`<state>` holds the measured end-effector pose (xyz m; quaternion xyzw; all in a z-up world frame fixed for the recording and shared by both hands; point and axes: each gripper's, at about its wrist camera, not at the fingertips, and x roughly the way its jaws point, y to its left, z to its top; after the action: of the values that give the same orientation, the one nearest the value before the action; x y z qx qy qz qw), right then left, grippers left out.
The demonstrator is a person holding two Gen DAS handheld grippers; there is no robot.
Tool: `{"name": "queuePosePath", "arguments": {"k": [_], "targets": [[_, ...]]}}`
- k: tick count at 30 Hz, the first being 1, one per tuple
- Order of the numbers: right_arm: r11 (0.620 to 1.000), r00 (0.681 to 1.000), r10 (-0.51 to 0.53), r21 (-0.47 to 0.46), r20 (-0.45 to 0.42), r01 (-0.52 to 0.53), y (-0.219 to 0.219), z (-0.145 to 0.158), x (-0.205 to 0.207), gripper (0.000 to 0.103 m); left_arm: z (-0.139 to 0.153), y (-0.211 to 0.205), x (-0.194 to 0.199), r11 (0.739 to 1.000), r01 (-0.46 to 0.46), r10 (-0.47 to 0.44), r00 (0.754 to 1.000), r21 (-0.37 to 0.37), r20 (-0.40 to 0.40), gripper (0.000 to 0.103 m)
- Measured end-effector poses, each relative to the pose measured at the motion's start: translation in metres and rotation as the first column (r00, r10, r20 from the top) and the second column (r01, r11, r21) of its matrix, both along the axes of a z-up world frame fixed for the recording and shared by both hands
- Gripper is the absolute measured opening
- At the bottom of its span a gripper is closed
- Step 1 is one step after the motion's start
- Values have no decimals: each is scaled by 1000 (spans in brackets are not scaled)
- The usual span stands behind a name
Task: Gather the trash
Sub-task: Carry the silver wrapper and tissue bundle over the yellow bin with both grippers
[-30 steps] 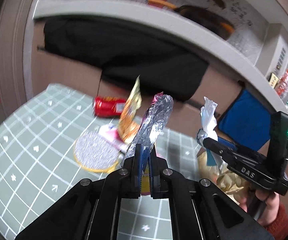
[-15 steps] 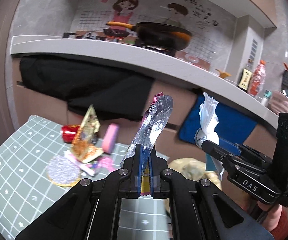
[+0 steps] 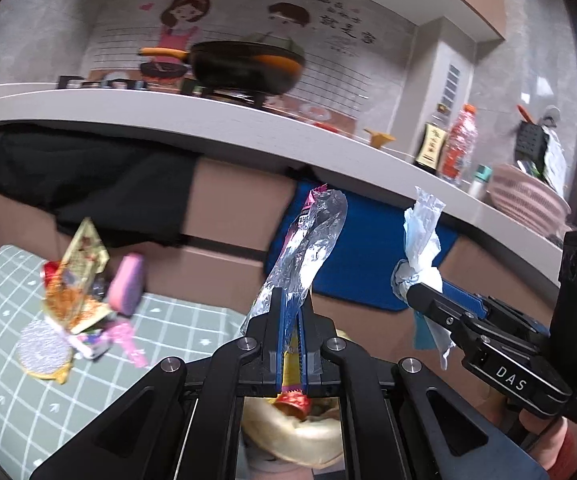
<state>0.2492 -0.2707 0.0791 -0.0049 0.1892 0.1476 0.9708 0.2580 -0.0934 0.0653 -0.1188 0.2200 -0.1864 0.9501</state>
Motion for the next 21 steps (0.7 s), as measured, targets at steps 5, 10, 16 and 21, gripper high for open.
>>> {"name": "queuePosePath", "arguments": {"k": [5,10,16,21], "targets": [[999,999,-41,25,-30,42,-23,-11,4,36,-20,-24,16,999,49,-49,999,21,-21,5],[997,995,-64,27,-80,66,-36,-32,18,36,-50,-37,37,997,73,-70,993,32,-94,5],[996,988,-71,36,-138,76,-43,-54,36,36,-70,-46,58,996,87,-80,986,37,-147,5],[995,983,-77,46,-166,86,-48,-69,46,36,-81,-50,67,994,99,-90,980,43,-175,5]]}}
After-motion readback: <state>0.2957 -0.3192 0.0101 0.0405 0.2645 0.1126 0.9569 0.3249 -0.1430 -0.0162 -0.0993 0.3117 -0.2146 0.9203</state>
